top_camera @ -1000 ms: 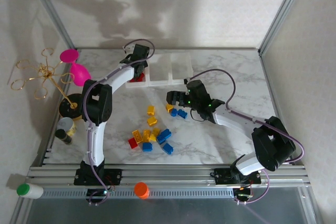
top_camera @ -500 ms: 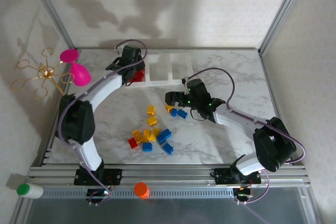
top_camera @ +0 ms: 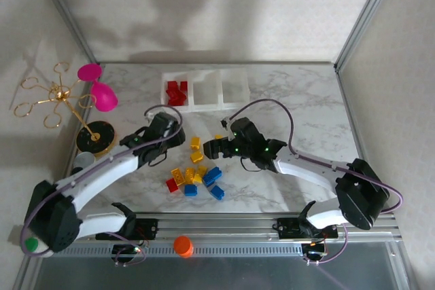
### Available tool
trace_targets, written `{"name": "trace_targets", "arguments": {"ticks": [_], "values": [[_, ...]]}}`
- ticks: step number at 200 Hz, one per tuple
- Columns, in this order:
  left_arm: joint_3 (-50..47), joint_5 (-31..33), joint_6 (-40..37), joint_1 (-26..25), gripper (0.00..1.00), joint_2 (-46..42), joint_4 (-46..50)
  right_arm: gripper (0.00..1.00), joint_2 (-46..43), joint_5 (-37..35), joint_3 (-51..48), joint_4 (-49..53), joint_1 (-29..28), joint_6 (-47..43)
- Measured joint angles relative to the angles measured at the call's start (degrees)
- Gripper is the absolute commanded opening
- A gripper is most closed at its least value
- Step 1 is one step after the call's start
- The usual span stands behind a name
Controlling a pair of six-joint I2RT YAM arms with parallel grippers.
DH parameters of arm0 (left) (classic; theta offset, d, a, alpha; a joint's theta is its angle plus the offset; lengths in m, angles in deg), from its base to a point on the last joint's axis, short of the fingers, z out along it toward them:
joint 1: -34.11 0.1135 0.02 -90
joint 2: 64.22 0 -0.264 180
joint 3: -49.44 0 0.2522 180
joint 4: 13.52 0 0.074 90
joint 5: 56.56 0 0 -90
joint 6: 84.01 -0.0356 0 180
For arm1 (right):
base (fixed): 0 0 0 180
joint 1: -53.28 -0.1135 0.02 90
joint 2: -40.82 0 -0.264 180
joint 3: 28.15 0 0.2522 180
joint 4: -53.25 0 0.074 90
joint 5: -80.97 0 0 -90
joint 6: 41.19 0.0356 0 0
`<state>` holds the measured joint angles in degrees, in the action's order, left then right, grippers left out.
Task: Sort the legos into containers by color
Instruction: Pick up the lego from the middle-left of the table.
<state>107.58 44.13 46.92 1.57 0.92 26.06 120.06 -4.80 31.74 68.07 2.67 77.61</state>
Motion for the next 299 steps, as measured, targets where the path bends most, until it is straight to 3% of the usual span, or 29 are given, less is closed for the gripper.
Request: {"name": "trace_targets", "arguments": {"ticks": [55,168,246,299], "values": [[-7.89,0.76,9.99,-5.33,0.68,-13.33,8.98,0.99,-1.46,-1.27,-4.07,-0.02,-3.63,3.58],[-14.78,0.87,23.74,-24.68,0.69,-9.16,13.49,0.99,-0.33,-4.31,-4.31,0.02,-4.35,5.84],[-16.02,0.94,25.11,-26.27,0.67,-2.99,11.61,0.99,0.72,-4.68,-4.02,0.02,-4.35,6.62],[-17.57,2.21,25.33,-26.32,0.58,-1.7,10.56,0.99,0.72,-4.72,-4.02,0.04,-4.35,6.62]]}}
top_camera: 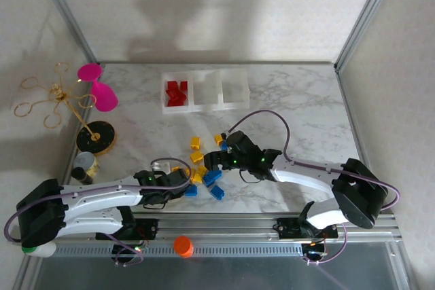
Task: Sort the legos into containers by color
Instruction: Pick up the lego from the middle-left of the table, then place the lego in the container.
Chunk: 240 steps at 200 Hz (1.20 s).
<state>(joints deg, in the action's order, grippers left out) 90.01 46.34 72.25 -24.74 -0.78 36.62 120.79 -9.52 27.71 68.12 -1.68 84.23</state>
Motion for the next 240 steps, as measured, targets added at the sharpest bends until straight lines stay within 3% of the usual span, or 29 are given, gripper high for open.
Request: {"name": "trace_targets", "arguments": {"ticks": [90,154,209,240], "values": [[-1.88,1.2,0.15,0.0,0.37,0.37,-0.79,0.99,0.52,0.0,0.98,0.0,0.0,0.0],[-1.36,2.14,-0.07,0.0,0.31,0.2,-0.59,0.99,0.52,-1.09,1.09,0.0,-0.02,-0.04],[6.29,6.03,-1.18,0.55,0.3,-2.89,3.54,0.99,0.46,-1.9,2.56,0.09,-0.04,-0.24],[14.84,8.44,-6.62,6.58,0.3,-1.68,4.68,0.99,-0.33,-2.1,3.63,0.02,0.63,-0.13]]}}
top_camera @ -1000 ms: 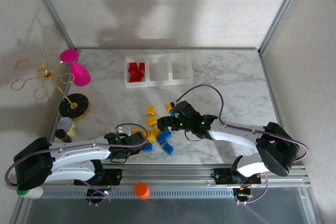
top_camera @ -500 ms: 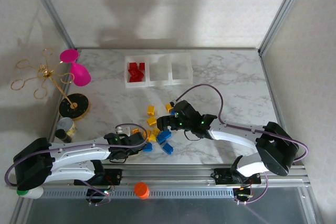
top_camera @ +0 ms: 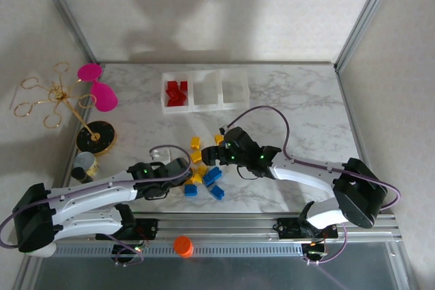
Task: Sort the legos into containers by color
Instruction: Place the lego in the container.
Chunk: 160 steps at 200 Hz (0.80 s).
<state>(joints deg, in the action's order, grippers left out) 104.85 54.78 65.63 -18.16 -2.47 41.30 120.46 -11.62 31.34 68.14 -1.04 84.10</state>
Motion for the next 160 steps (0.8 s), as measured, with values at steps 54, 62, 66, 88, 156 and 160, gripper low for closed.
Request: {"name": "trace_targets", "arguments": {"ticks": [54,62,66,88,156,160], "values": [[17.86,0.28,-15.72,15.28,0.3,13.57,-6.32,0.99,-0.13,-0.46,3.17,0.02,7.39,0.04],[20.57,-0.26,-17.64,17.09,0.3,16.55,-7.63,0.99,-0.13,-0.44,3.58,-0.02,8.22,-0.07],[21.94,-0.61,-18.62,18.1,0.3,18.27,-8.46,0.99,-0.13,-0.42,3.74,-0.04,8.61,-0.09],[28.63,-2.27,-22.64,22.16,0.29,26.95,-12.0,0.99,-0.13,-0.11,4.17,-0.26,10.47,-0.11],[46.97,-8.37,-28.63,33.03,0.31,50.93,-17.88,0.99,2.47,0.7,6.03,-0.46,12.79,-2.08],[47.95,-8.57,-28.83,33.46,0.32,52.0,-17.92,0.99,2.54,0.68,6.03,-0.46,12.81,-2.25]]}}
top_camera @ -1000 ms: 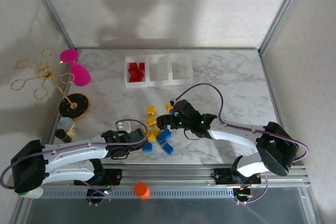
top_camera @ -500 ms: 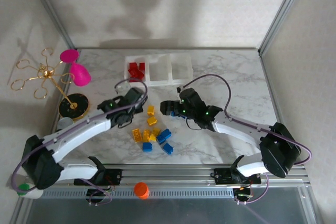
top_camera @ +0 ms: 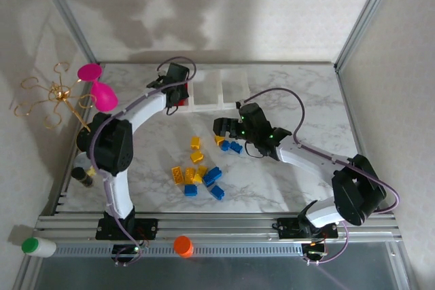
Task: Sort the legos into containers by color
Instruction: Place the lego in the container, then pick up the lego from the center of the table.
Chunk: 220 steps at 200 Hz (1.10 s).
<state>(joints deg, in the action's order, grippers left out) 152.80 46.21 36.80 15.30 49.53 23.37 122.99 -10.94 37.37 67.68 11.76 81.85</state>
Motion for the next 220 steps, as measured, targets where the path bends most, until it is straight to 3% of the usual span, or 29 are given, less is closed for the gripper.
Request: {"name": "trace_targets", "arguments": {"ticks": [23,39,96,119,173,220], "values": [[4.17,-1.2,-1.38,1.64,0.39,4.74,-0.66,0.99,0.17,-0.04,0.0,0.0,0.02,-0.9],[5.7,-1.97,-2.58,1.66,0.5,6.05,-0.57,0.99,0.37,-0.02,0.02,0.0,0.02,-1.49],[5.88,-3.74,-3.61,1.66,0.59,4.66,-0.66,0.99,0.9,-0.07,1.51,1.66,0.02,-3.34],[-1.57,-5.9,-2.95,1.66,0.62,-2.89,-0.83,0.99,0.81,-1.16,2.73,3.85,-0.15,-3.98],[-23.54,-9.53,0.5,-0.33,0.74,-31.08,-2.91,0.98,0.55,-3.1,3.23,10.88,-2.84,-5.2],[-37.46,-10.05,3.56,-5.25,0.87,-44.3,-0.59,0.98,2.43,-4.66,5.84,14.05,-8.37,-5.4]]}}
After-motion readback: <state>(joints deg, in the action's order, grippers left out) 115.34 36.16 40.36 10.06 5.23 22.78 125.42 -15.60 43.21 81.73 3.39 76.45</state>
